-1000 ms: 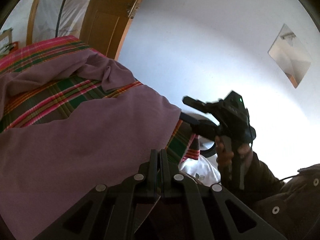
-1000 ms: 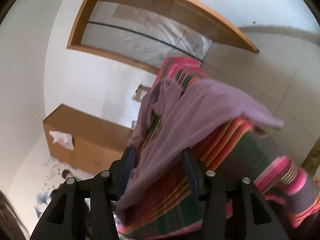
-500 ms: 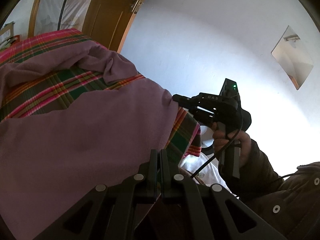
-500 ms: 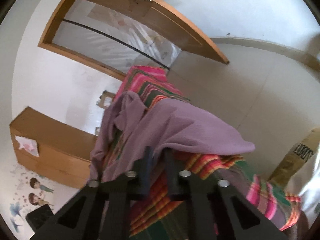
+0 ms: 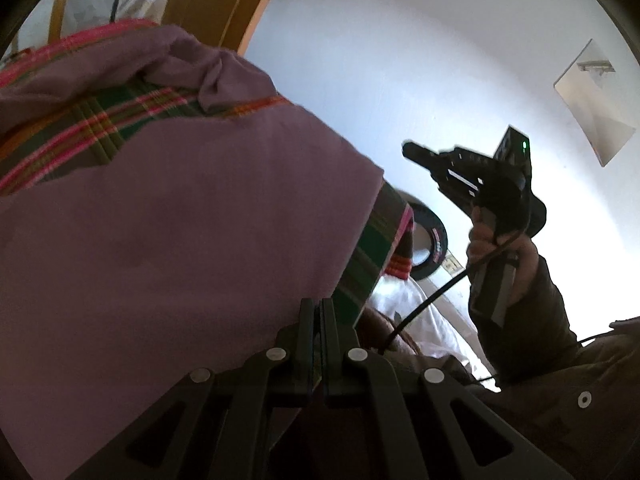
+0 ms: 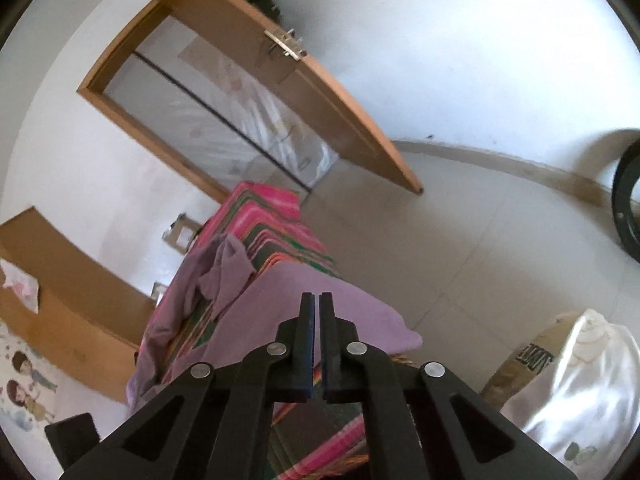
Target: Fold clothes
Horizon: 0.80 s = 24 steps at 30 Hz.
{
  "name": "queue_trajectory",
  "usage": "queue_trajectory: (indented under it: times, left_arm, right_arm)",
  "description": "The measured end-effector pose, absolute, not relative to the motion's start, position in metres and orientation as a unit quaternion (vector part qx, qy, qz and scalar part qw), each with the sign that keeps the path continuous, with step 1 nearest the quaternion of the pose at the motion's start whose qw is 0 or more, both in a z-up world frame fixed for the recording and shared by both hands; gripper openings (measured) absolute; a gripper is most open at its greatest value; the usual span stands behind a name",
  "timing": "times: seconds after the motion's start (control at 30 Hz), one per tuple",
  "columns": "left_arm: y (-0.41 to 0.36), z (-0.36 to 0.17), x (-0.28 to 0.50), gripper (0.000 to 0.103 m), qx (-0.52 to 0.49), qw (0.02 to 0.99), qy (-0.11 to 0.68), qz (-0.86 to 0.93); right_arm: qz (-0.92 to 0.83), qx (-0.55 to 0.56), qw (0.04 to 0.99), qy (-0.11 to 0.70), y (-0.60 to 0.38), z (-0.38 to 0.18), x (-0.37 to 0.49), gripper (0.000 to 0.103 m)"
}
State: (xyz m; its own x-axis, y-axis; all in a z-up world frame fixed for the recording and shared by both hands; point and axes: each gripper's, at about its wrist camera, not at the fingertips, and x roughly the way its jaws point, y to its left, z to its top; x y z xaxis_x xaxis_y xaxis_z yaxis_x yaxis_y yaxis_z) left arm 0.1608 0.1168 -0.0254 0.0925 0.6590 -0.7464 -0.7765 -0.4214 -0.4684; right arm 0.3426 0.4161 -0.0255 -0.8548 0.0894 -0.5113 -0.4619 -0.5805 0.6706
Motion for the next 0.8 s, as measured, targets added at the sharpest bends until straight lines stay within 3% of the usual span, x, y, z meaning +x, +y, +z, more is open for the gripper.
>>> queue_trajectory:
  times: [0.1,0.27,0.8]
  left_arm:
    - [0.118,-0.031,0.159,0.003,-0.523,0.532,0.056,0.664]
    - [0.117,-0.027,0.163,0.008,-0.519,0.535,0.073,0.663]
    - [0.043,0.005,0.083,0.013,-0.513,0.408,-0.035,0.754]
  right_arm:
    - [0.874,-0.241,0.143,0.396,0.409,-0.022,0.321,0.01]
    - [0.891,-0.283,0.118,0.335,0.408,-0.019,0.282,0.037]
    - [0.891,-0.388,0.045,0.231,0.409,-0.038,0.176,0.037]
